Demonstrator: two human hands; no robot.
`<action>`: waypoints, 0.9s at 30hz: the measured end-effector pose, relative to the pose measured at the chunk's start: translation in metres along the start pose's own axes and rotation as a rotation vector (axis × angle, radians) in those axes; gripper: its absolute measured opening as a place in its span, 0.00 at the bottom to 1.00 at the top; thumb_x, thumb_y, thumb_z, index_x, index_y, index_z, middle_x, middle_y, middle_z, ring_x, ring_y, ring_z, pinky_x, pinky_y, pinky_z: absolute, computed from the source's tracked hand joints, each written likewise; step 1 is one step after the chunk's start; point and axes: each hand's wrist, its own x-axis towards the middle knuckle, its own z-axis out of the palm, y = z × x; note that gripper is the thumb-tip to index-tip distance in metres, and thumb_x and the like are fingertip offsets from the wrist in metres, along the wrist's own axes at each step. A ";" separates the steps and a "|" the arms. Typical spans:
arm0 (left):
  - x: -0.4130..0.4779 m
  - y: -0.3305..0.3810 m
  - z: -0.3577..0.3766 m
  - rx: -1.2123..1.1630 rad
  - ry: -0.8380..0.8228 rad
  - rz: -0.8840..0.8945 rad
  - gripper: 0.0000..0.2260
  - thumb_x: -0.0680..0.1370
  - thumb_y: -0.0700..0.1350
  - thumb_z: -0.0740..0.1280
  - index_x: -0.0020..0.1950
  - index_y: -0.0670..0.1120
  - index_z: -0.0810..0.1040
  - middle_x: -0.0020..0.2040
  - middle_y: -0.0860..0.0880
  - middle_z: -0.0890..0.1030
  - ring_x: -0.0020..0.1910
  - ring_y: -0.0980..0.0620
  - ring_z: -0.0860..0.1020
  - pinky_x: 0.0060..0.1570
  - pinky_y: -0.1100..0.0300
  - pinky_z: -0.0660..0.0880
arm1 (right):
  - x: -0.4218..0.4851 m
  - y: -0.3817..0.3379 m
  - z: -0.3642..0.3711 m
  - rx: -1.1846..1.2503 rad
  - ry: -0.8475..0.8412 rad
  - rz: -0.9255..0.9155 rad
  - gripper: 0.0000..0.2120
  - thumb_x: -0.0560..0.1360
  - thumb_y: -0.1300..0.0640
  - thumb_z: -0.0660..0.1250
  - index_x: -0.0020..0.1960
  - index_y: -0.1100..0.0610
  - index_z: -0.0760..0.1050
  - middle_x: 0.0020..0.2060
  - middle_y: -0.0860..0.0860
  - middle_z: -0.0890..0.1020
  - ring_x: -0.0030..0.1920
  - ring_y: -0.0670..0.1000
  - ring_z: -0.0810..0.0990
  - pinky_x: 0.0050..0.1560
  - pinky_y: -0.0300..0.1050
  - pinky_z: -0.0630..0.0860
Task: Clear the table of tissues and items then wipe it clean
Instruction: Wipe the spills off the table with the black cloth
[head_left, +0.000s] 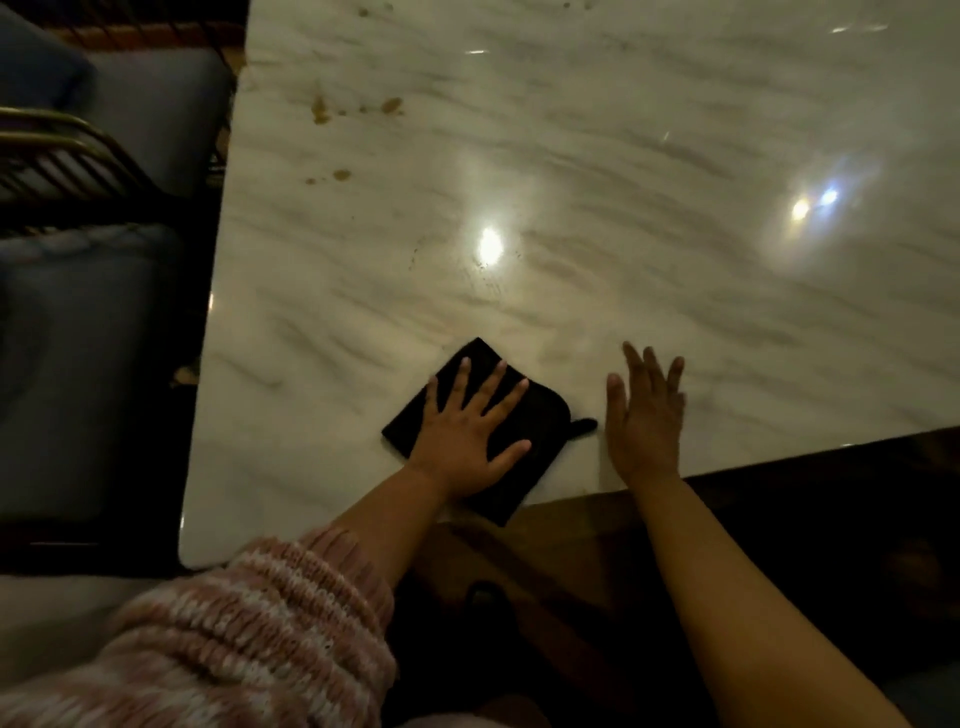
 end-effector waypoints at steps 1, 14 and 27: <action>-0.009 -0.007 -0.002 0.010 -0.009 0.021 0.32 0.69 0.71 0.36 0.71 0.64 0.33 0.74 0.56 0.33 0.74 0.43 0.32 0.69 0.39 0.33 | -0.007 -0.008 0.001 0.007 -0.005 -0.013 0.23 0.81 0.46 0.48 0.76 0.47 0.54 0.77 0.51 0.54 0.76 0.52 0.41 0.74 0.54 0.41; -0.065 -0.156 -0.034 0.056 -0.086 0.252 0.32 0.71 0.72 0.40 0.72 0.65 0.36 0.74 0.59 0.35 0.73 0.47 0.30 0.66 0.47 0.27 | -0.031 -0.116 0.081 -0.012 0.057 0.072 0.27 0.79 0.41 0.45 0.76 0.47 0.54 0.77 0.53 0.54 0.77 0.54 0.41 0.73 0.57 0.44; -0.018 -0.208 -0.050 0.136 -0.143 0.664 0.31 0.72 0.69 0.42 0.73 0.64 0.37 0.76 0.58 0.37 0.74 0.45 0.33 0.69 0.44 0.30 | -0.081 -0.158 0.122 -0.058 0.256 0.430 0.23 0.81 0.46 0.48 0.76 0.46 0.53 0.77 0.52 0.51 0.76 0.53 0.40 0.73 0.57 0.40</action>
